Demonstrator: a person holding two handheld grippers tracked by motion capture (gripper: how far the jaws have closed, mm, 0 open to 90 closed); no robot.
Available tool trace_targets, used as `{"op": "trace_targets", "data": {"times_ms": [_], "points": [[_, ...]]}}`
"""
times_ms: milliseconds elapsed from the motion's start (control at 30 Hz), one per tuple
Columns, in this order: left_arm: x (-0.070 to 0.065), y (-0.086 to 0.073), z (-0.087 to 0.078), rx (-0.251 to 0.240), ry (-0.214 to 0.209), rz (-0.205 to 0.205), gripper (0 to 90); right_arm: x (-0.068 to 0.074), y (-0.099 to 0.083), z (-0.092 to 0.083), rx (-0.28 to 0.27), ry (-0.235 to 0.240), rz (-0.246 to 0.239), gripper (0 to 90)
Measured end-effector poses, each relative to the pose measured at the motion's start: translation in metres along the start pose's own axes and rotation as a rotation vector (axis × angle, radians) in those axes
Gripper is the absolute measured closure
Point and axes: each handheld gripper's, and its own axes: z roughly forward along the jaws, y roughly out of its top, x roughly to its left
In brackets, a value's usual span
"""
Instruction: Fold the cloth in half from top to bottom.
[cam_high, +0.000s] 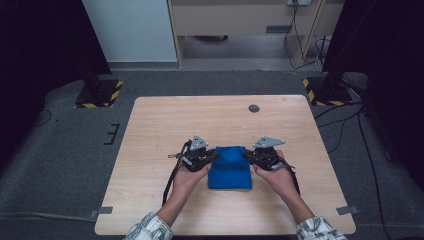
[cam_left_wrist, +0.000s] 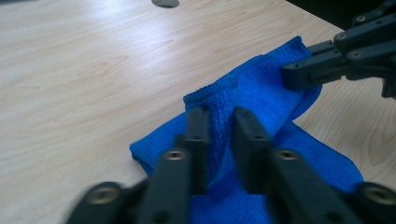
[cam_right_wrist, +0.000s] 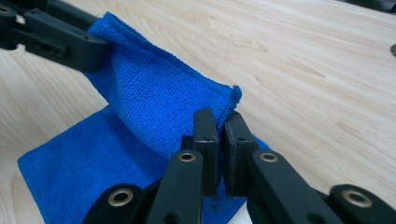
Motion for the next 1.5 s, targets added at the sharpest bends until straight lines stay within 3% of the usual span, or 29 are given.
{"op": "trace_targets", "data": {"times_ms": [67, 133, 300, 533, 600, 1000, 1233, 1500], "points": [[0.003, 0.000, -0.001, 0.003, -0.011, -0.041, 46.8, 0.001, -0.002, 0.001, 0.004, 0.005, -0.004, 85.9], [0.005, 0.002, -0.007, -0.025, -0.007, -0.047, 35.9, 0.003, -0.005, 0.002, 0.009, 0.008, -0.006, 85.9], [0.020, 0.007, -0.025, -0.089, 0.020, -0.082, 24.6, 0.009, -0.009, 0.003, 0.017, 0.018, -0.022, 85.6], [0.055, -0.002, -0.041, -0.114, 0.086, -0.168, 19.1, 0.014, -0.012, -0.004, 0.017, 0.029, -0.038, 82.3], [0.059, -0.007, -0.042, -0.111, 0.109, -0.171, 18.9, 0.015, -0.013, -0.007, 0.018, 0.029, -0.048, 81.5], [0.061, -0.016, -0.040, -0.081, 0.149, -0.165, 19.0, 0.024, -0.033, -0.025, 0.026, 0.040, -0.071, 71.1], [0.070, -0.018, -0.049, -0.099, 0.173, -0.192, 19.3, 0.028, -0.047, -0.036, 0.058, 0.044, -0.076, 59.5], [0.080, -0.026, -0.058, -0.098, 0.202, -0.202, 19.2, 0.033, -0.050, -0.047, 0.059, 0.047, -0.055, 48.7]]}}
